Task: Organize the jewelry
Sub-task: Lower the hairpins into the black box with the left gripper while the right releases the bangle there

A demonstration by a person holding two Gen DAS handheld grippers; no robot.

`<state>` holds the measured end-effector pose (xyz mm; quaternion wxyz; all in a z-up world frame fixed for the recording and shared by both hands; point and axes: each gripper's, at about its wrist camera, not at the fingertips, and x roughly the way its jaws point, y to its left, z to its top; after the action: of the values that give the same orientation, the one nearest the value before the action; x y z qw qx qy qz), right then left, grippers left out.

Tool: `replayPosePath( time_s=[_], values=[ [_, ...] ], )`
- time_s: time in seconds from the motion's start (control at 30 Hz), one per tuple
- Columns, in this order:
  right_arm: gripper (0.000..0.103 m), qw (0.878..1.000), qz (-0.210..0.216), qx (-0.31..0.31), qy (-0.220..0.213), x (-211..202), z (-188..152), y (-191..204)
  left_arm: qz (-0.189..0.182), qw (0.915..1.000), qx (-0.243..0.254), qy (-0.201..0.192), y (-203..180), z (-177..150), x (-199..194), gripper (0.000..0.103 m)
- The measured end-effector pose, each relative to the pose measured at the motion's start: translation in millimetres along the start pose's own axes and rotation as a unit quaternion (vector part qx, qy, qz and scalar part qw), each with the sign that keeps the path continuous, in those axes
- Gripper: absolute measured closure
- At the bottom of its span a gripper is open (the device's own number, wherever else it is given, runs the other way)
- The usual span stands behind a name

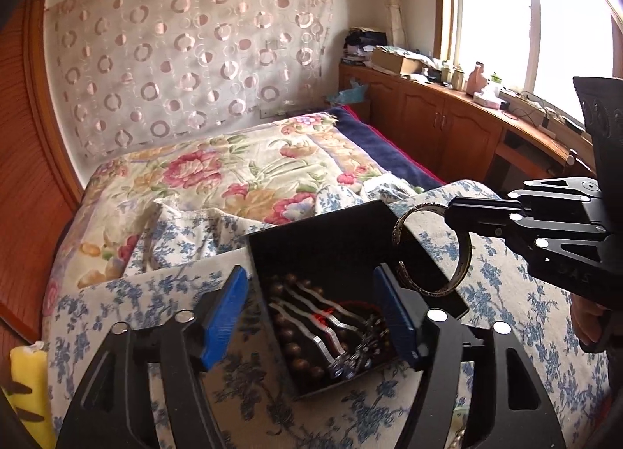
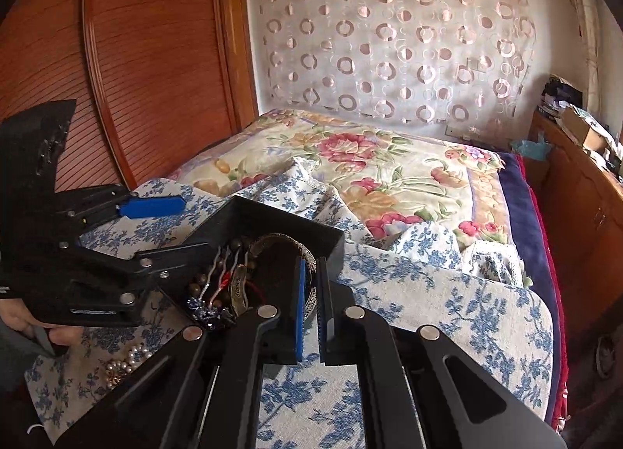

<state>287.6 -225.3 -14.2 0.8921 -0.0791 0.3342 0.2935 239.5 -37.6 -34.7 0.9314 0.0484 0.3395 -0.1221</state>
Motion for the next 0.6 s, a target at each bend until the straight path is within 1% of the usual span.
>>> replayPosePath(
  time_s=[0.17, 0.3, 0.37, 0.43, 0.6],
  values=[
    [0.097, 1.0, 0.009, -0.012, 0.01, 11.6, 2.6, 14.6, 0.011, 0.9998, -0.014, 0.002, 16.1, -10.1, -14.1, 0.037],
    [0.096, 0.999, 0.014, -0.023, 0.029, 26.1, -3.7, 25.2, 0.012, 0.9996, -0.026, 0.005, 23.7, -20.6, -22.5, 0.037],
    [0.094, 0.999, 0.013, -0.027, 0.036, 30.8, -7.4, 29.6, 0.015, 0.9995, -0.025, 0.01, 24.2, -28.0, -26.8, 0.037],
    [0.092, 0.999, 0.007, -0.03, 0.037, 33.8, -9.9, 33.6, 0.015, 0.9994, -0.027, 0.013, 25.0, -35.2, -33.1, 0.037],
    [0.092, 0.999, 0.003, -0.025, 0.029, 27.2, -11.0, 36.6, 0.014, 0.9995, -0.026, 0.013, 23.2, -48.6, -50.2, 0.037]
  ],
)
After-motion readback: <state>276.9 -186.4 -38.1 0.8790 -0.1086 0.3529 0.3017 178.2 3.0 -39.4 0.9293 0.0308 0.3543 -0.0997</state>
